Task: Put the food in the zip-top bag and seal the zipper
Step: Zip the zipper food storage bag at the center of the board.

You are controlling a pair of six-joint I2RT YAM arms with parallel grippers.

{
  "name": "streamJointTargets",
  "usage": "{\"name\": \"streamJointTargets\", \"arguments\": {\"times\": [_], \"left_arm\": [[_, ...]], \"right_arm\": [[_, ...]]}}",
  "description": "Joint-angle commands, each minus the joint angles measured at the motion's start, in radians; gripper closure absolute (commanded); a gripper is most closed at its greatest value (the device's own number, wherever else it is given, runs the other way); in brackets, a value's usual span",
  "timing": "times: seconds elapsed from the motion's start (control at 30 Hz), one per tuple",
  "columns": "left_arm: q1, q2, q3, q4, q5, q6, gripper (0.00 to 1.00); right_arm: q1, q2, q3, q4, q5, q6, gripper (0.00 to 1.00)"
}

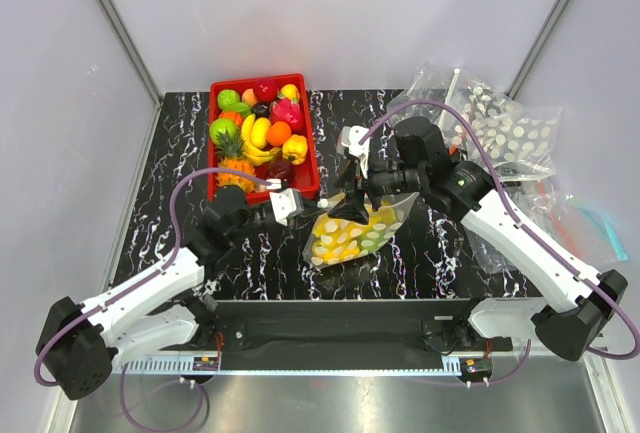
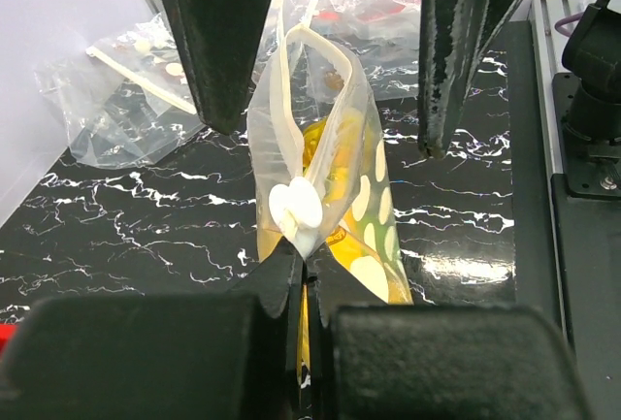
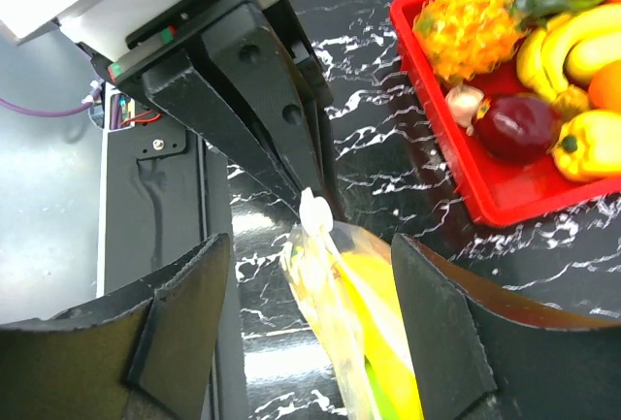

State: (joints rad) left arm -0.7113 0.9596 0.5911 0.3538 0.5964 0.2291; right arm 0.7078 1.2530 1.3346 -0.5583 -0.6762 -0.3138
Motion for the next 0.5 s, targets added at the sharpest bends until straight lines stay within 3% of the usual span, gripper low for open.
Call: {"name": "streamJointTargets", "arguments": {"times": [0.0, 0.23, 0.47], "left_arm": [[0.004, -0.001, 0.056, 0.059, 0.046, 0.012, 1.0], [0.004, -0.004, 0.061, 0.04, 0.075, 0.016, 1.0], [0.004, -0.005, 0.064, 0.021, 0.062, 0.021, 1.0]], "right_arm": [[-0.001, -0.011, 0.009, 0.035, -0.037, -0.057, 0.26], [-0.001, 0.063, 0.069, 0.005, -0.056, -0.07, 0.36], [-0.002, 0.118, 0.112, -0.028, -0.088, -0.074, 0.61]]}}
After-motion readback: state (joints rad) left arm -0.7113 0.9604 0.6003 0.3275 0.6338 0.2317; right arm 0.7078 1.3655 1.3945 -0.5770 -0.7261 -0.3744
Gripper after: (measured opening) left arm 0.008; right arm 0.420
